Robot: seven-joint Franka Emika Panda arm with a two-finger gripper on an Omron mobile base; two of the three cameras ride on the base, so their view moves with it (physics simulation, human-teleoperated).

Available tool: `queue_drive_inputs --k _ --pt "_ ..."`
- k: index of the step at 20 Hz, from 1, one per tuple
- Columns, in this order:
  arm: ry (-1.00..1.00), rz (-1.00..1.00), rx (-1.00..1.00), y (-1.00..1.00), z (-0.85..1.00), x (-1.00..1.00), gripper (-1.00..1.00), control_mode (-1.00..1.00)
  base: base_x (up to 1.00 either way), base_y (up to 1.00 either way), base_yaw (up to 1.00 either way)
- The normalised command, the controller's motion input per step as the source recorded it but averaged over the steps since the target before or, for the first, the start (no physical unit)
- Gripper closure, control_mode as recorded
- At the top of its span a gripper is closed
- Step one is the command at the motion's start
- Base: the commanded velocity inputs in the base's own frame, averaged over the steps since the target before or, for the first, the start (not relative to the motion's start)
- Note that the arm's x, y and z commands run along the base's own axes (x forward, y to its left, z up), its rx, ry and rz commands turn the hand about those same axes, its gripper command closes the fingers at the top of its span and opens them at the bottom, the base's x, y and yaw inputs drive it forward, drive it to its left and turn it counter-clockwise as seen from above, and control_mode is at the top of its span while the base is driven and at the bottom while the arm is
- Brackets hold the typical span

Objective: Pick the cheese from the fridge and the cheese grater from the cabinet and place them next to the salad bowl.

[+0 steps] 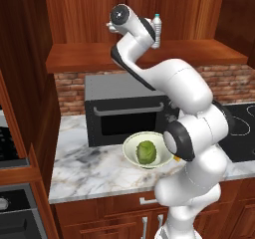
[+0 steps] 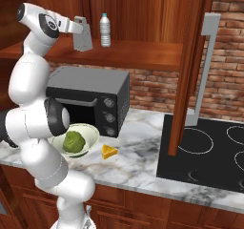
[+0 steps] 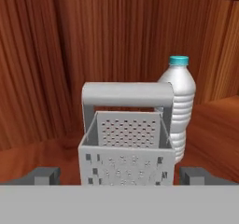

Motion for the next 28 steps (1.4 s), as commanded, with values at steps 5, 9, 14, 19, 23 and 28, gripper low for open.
queue_drive_inputs --k 5,9,14,19,23,28 --pt "0.00 -0.04 0.00 0.00 -0.01 0.07 -1.00 -1.00 0.00 0.00 0.00" --pt "0.00 -0.03 0.00 0.00 -0.06 0.20 -1.00 -1.00 0.00 0.00 0.00" --pt "0.00 -0.01 0.00 0.00 -0.16 0.25 -1.00 -1.00 0.00 0.00 0.00" --pt "0.00 0.00 0.00 0.00 -0.14 0.06 1.00 -1.00 0.00 0.00 0.00" --pt "0.00 0.00 0.00 0.00 -0.17 0.00 1.00 -1.00 0.00 0.00 0.00" --pt "0.00 -0.03 0.00 -0.02 -0.03 -0.22 1.00 -1.00 0.00 0.00 0.00"
